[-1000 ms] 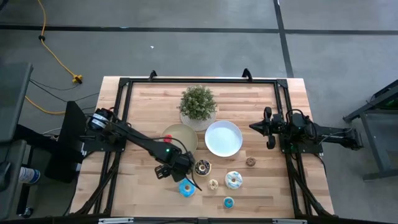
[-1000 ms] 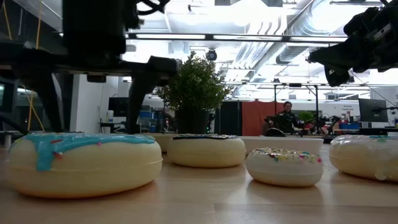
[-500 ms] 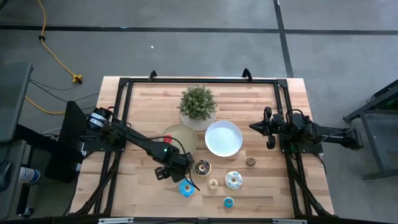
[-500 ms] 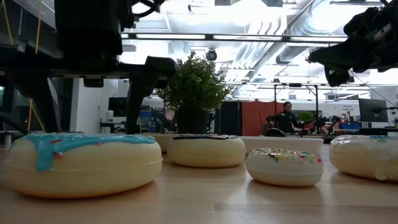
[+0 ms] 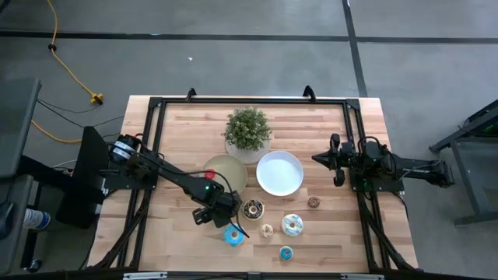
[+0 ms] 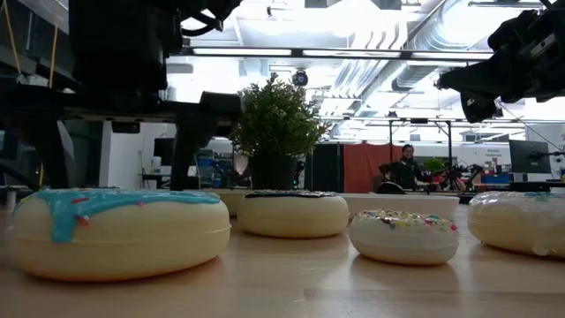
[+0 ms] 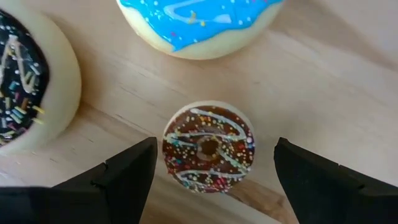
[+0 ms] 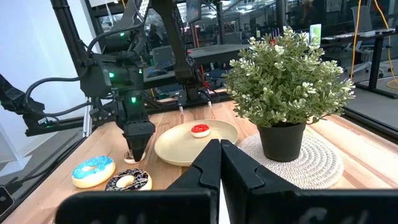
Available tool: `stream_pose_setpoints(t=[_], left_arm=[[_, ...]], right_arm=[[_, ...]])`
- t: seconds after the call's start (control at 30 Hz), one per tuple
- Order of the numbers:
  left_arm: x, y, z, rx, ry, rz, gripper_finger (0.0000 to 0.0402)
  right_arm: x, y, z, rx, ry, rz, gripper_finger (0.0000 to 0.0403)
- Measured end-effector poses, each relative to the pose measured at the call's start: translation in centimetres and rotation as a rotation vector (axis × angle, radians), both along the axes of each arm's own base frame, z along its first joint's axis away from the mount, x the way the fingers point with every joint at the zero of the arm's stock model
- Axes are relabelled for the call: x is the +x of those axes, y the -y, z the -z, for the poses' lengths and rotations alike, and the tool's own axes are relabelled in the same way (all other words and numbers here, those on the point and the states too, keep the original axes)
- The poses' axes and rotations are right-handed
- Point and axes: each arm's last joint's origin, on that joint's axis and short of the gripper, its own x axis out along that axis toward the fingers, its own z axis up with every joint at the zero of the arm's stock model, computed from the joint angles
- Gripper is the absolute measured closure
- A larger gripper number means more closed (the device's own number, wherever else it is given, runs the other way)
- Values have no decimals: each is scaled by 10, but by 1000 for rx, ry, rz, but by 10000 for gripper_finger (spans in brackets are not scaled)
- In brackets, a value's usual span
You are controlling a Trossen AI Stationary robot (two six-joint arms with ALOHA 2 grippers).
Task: Pick & Place donuts
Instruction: Put the small left brown donut on the brown plate
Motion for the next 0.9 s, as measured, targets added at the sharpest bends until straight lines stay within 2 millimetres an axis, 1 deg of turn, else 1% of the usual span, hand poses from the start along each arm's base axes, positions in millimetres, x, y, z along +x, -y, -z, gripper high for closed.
stream_pose_setpoints(t=[0.13, 0.77, 0.9], left_arm=[[1, 1, 4, 2, -9, -2, 90], [2, 1, 6, 2, -14, -10, 90], [2, 1, 6, 2, -14, -10, 103]], right_arm=[[0, 0, 0, 0, 0, 0, 402], [0, 0, 0, 0, 2, 0, 402], [0, 0, 0, 0, 1, 1, 402]])
